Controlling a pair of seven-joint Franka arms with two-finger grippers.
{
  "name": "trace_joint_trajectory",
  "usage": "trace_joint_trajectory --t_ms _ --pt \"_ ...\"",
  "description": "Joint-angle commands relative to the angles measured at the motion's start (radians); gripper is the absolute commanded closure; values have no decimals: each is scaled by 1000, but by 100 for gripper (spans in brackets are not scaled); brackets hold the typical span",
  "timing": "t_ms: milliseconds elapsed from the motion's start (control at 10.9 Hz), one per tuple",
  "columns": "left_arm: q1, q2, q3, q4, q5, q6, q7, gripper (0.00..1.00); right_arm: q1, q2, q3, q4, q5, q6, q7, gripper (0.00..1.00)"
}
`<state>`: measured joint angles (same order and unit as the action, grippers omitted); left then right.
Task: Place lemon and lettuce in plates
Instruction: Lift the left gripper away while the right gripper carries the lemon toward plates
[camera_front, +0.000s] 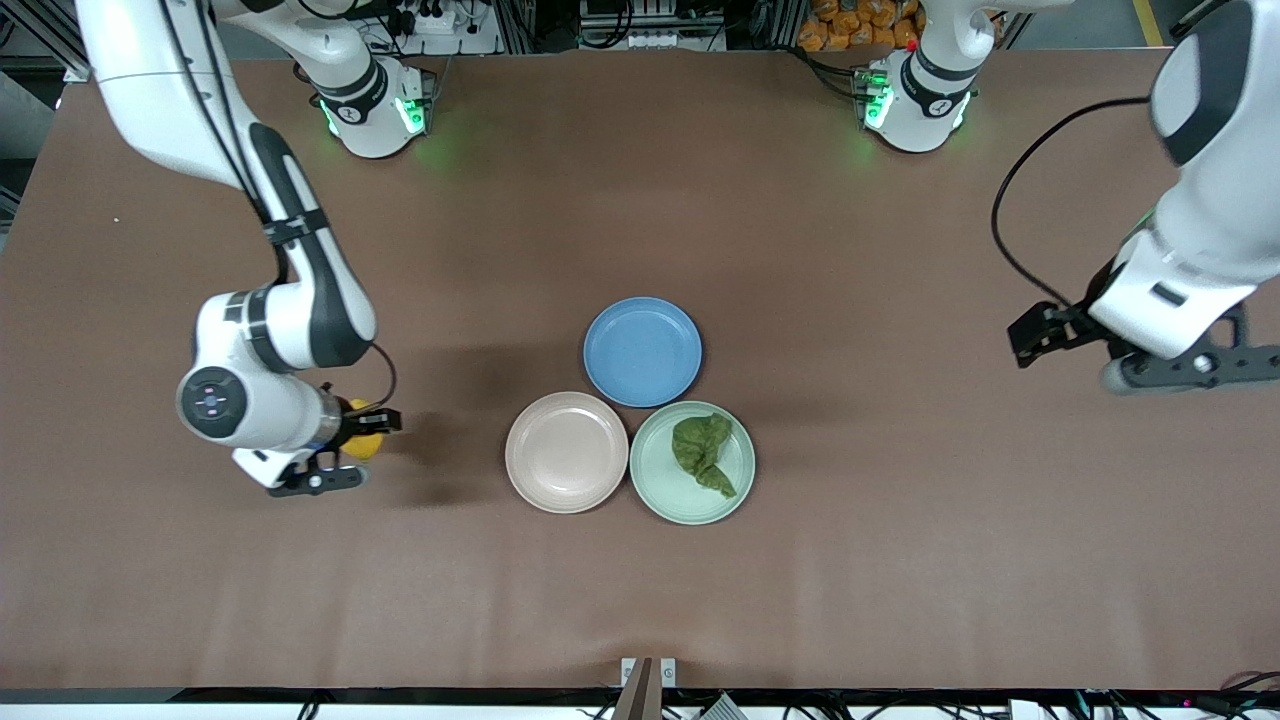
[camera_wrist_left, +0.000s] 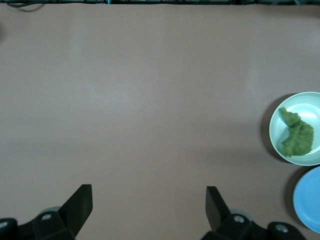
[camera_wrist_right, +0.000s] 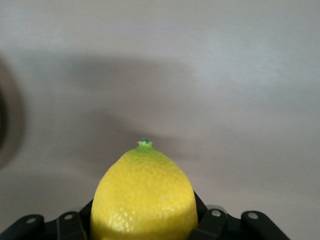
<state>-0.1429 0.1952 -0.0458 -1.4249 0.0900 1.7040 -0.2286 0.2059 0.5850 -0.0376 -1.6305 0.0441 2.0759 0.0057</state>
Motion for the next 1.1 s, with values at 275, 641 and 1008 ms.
trace_joint_trajectory --t_ms 275,641,1008 --pt "94 -172 -32 -119 -93 -95 20 0 133 32 -5 70 143 -8 3 72" --pt "221 -192 -153 -135 -98 -118 20 0 191 87 -5 97 209 94 10 72" --pt "218 -195 -169 -137 -98 -155 20 0 250 128 -5 98 305 211 46 71"
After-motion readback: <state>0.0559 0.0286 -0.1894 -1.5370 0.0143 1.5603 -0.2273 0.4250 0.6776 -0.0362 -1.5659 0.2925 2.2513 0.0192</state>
